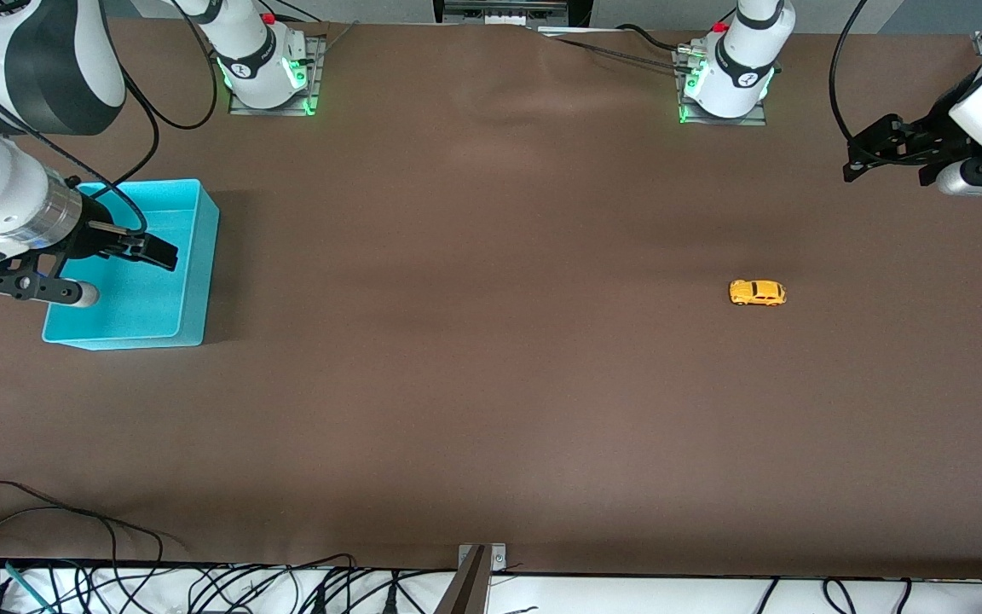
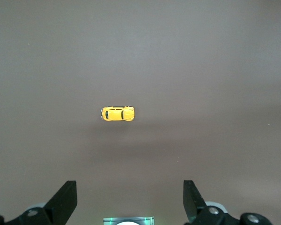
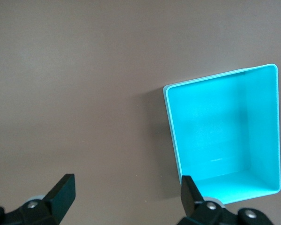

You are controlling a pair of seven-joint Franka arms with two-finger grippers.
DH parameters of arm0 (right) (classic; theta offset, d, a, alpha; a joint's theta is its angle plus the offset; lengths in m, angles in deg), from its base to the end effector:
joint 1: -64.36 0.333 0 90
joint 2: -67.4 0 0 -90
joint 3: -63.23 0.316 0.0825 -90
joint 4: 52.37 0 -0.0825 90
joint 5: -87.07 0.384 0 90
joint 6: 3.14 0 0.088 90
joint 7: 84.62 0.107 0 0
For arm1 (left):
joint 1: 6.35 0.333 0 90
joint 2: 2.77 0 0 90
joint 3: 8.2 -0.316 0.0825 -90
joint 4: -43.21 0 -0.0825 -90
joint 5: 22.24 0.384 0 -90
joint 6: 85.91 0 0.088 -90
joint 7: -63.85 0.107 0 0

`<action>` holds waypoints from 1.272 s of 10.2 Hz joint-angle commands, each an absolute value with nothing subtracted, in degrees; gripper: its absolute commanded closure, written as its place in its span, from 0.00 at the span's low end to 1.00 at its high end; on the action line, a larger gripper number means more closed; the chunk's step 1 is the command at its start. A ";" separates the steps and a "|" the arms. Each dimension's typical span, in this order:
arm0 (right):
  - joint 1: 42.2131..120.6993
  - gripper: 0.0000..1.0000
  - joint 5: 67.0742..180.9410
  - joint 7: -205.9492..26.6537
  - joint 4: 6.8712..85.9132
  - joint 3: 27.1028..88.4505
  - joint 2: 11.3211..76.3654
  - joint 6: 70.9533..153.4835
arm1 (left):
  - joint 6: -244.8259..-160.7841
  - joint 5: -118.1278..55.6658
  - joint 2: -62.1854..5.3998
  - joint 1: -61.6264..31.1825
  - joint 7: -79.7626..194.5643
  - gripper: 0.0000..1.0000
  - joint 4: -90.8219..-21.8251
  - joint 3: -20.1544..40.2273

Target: Wind up and store yellow beetle car

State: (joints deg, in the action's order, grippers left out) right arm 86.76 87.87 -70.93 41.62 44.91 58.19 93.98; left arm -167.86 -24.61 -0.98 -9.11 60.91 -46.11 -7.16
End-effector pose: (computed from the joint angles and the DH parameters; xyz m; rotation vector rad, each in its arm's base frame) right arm 0.5970 0.0553 0.5132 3.0760 -0.2602 -0.1407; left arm 0.5284 -0.0402 0.6354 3.1028 -0.0291 -0.1547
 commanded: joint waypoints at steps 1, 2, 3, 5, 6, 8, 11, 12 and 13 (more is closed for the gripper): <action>86.59 0.00 88.74 -70.38 41.76 44.86 58.61 93.54 | -167.03 -25.58 -1.28 -8.63 60.60 0.00 -45.20 -6.88; 86.59 0.00 88.74 -70.46 41.85 44.86 58.61 93.37 | -167.03 -25.67 -1.28 -8.63 60.60 0.00 -45.12 -6.88; 86.51 0.00 88.74 -70.47 41.85 44.77 58.61 93.37 | -167.03 -25.58 -1.28 -8.63 60.60 0.00 -45.03 -6.71; 86.51 0.00 88.74 -70.29 41.85 44.77 58.61 93.28 | -167.03 -25.67 -1.28 -8.63 60.60 0.00 -45.03 -6.71; 86.51 0.00 88.74 -70.29 41.85 44.77 58.61 93.36 | -167.03 -25.58 -1.28 -8.72 60.60 0.00 -44.94 -6.71; 86.68 0.00 88.74 -70.29 41.76 44.86 58.61 93.37 | -167.29 -25.49 -1.19 -8.72 60.86 0.00 -45.20 -6.62; 86.94 0.00 88.74 -70.29 41.76 44.86 58.52 93.98 | -167.64 -22.88 -0.57 -8.55 61.39 0.00 -46.61 -6.62; 86.95 0.00 88.74 -70.29 41.76 44.86 58.52 93.98 | -169.65 -21.81 -0.57 -8.54 61.39 0.00 -48.09 -6.62; 86.95 0.00 88.74 -70.29 41.76 44.86 58.52 93.98 | -171.06 -21.80 -0.31 -8.46 61.39 0.00 -50.19 -6.71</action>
State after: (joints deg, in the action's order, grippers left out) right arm 86.87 87.88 -70.93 41.63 44.81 58.18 93.86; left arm -168.85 -23.04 -1.01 -9.06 60.91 -47.36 -7.04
